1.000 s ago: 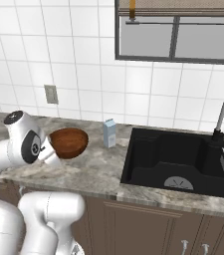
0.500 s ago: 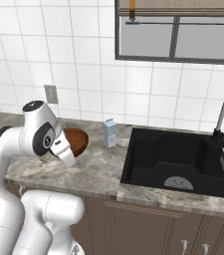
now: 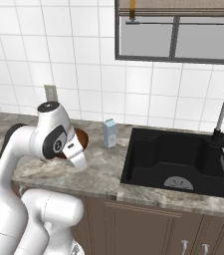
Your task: Gather the eggs and milk located in the vicinity of the sink area and place them right next to the bowl.
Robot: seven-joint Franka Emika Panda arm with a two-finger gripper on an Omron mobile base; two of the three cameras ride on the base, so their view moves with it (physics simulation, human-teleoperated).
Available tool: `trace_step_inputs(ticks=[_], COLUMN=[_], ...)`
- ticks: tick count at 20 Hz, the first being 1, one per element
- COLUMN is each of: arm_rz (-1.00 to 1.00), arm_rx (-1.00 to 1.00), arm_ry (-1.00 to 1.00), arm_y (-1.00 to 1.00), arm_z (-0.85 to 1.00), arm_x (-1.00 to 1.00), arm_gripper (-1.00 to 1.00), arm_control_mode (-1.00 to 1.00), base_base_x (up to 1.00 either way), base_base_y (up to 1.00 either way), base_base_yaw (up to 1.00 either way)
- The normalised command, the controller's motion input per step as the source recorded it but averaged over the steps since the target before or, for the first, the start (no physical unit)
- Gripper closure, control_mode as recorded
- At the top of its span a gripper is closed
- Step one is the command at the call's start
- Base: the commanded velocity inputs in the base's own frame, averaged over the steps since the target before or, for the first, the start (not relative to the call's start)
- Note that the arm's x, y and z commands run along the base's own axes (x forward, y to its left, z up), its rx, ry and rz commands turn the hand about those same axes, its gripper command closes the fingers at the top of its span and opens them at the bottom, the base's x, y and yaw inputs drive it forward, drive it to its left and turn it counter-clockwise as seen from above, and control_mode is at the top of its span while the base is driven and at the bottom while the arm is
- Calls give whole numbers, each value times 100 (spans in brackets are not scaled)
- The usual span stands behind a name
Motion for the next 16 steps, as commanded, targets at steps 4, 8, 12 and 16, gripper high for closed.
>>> trace_step_inputs(ticks=[4, 8, 12, 16], arm_rz=[0, 0, 0, 0], arm_rx=[3, 5, 0, 0], arm_ry=[-1, -1, 0, 0], arm_y=[-20, -26, 0, 0], arm_z=[0, 0, 0, 0], arm_x=[-8, -13, 0, 0], arm_gripper=[-100, -100, -100, -100], arm_control_mode=[-100, -100, 100, 100], base_base_x=[0, 0, -31, -24], base_base_y=[0, 0, -61, -68], base_base_yaw=[0, 0, 0, 0])
